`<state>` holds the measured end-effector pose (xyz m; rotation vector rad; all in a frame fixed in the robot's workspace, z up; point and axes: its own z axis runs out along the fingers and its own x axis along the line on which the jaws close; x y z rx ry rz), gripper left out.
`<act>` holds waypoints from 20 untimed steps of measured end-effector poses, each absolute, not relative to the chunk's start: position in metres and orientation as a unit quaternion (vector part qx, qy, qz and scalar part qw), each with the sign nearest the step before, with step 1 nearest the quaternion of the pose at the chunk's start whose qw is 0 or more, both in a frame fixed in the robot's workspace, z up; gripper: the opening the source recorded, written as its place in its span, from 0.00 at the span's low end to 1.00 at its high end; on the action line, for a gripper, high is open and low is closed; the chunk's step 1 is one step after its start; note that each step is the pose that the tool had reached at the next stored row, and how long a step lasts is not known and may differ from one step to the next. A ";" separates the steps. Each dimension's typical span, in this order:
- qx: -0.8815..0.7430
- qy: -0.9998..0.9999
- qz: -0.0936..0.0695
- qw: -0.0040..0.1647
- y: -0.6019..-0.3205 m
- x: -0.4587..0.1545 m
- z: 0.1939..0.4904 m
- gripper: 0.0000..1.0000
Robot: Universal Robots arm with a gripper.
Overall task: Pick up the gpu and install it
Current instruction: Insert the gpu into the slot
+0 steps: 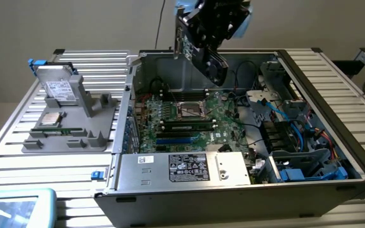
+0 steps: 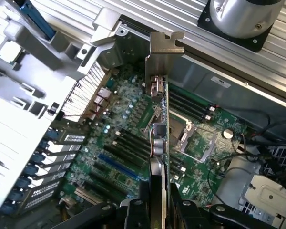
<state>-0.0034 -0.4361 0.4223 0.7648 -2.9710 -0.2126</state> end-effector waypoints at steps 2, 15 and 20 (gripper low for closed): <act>0.266 -0.961 -0.068 0.034 -0.436 -0.003 0.422 0.27; 0.378 -0.923 -0.064 0.042 -0.436 -0.003 0.421 0.27; 0.419 -0.905 -0.062 0.045 -0.436 -0.003 0.420 0.27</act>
